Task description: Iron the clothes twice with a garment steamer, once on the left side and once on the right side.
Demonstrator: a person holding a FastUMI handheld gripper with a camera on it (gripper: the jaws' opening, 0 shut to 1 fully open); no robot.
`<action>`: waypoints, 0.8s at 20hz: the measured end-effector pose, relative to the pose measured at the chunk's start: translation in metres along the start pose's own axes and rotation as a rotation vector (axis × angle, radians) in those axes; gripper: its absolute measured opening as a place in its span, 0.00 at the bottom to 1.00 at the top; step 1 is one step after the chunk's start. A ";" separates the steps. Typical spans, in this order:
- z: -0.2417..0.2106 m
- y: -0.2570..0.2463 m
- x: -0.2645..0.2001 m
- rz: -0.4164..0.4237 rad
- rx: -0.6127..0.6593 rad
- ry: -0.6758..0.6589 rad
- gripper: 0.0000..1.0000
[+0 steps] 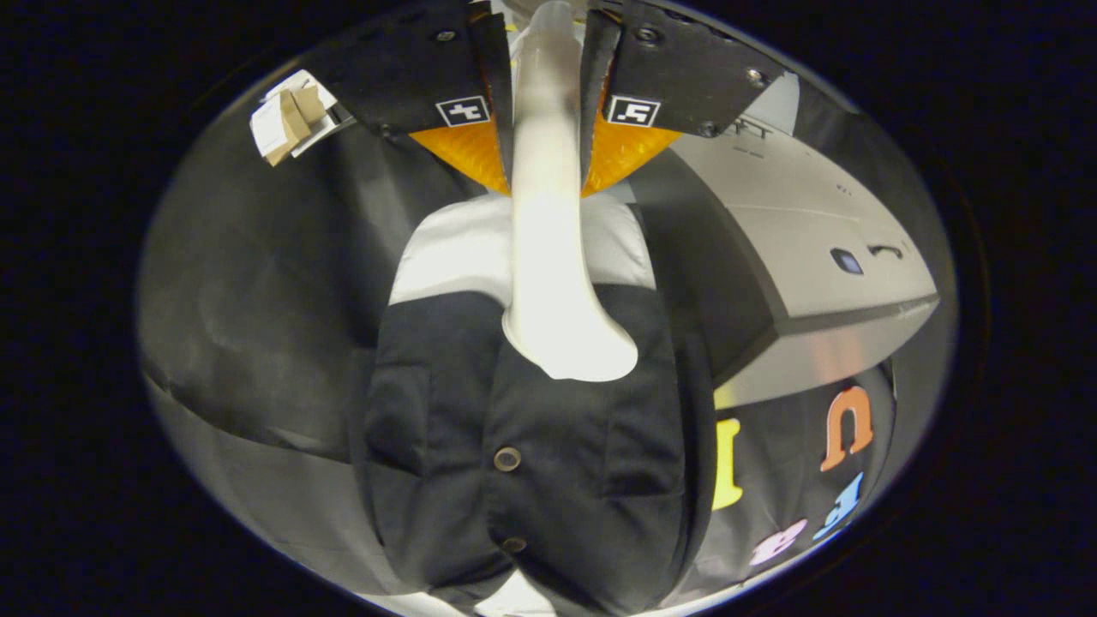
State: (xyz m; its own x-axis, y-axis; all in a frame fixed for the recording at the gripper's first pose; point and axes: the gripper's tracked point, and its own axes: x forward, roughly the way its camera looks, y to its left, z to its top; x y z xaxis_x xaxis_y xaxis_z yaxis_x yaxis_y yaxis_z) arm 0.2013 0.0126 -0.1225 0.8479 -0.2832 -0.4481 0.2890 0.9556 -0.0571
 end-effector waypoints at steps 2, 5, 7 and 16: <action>0.027 -0.019 -0.023 -0.027 0.051 -0.062 0.36; 0.068 -0.062 -0.056 -0.101 0.129 -0.161 0.36; 0.105 -0.091 -0.077 -0.145 0.163 -0.241 0.36; 0.286 -0.135 -0.119 -0.115 0.164 -0.645 0.37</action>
State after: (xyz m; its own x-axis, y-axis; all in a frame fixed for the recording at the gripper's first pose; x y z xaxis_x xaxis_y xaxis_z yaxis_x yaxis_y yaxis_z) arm 0.1887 -0.1058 0.1933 0.8887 -0.4223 0.1783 0.4135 0.9064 0.0861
